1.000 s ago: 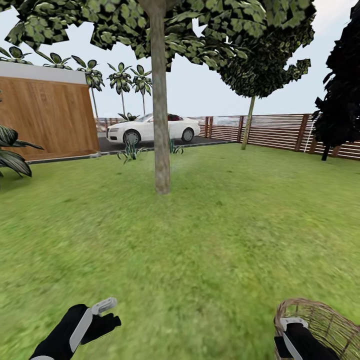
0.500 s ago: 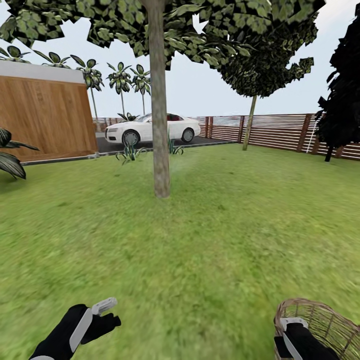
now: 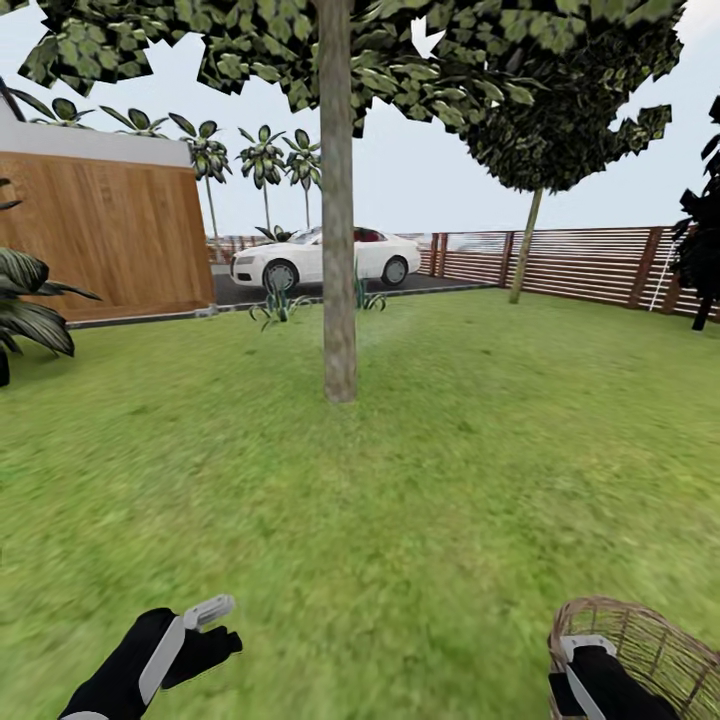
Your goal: Take the three Easter eggs out of the wicker basket on the lawn in the garden, then place them on the lawn next to a single tree (choose any tree) so that all three eggs are next to the same tree and none are left in the basket.
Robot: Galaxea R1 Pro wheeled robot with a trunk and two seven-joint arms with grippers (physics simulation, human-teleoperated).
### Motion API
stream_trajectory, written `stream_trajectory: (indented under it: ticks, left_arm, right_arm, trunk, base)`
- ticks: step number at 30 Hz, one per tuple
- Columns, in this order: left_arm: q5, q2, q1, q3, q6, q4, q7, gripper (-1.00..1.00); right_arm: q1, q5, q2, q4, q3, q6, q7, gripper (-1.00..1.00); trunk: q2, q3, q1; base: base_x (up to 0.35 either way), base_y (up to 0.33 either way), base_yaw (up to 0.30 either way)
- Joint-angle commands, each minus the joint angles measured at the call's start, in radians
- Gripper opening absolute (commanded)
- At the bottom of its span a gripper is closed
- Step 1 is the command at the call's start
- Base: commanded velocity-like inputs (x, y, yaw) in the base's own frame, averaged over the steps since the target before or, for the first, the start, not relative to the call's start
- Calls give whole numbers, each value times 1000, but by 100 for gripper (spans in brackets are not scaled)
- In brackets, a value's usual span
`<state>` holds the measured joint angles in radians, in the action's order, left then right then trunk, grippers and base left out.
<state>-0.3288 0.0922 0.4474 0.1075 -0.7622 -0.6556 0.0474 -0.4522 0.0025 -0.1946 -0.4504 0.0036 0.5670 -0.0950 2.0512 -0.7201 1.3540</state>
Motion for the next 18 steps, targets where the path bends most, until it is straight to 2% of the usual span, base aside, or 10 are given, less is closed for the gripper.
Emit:
stream_trajectory:
  ticks: [1,18]
  left_arm:
    - [-9,0,1,1,-5,-1,5,100]
    - [-9,0,1,1,-5,-1,6,100]
  right_arm:
    - [0,10,0,-2,1,7,-2,-100]
    - [0,10,0,-2,1,6,-2,-100]
  trunk:
    - [0,-1,0]
    - [0,-1,0]
  base:
    - [344,0,48]
    - [344,0,2]
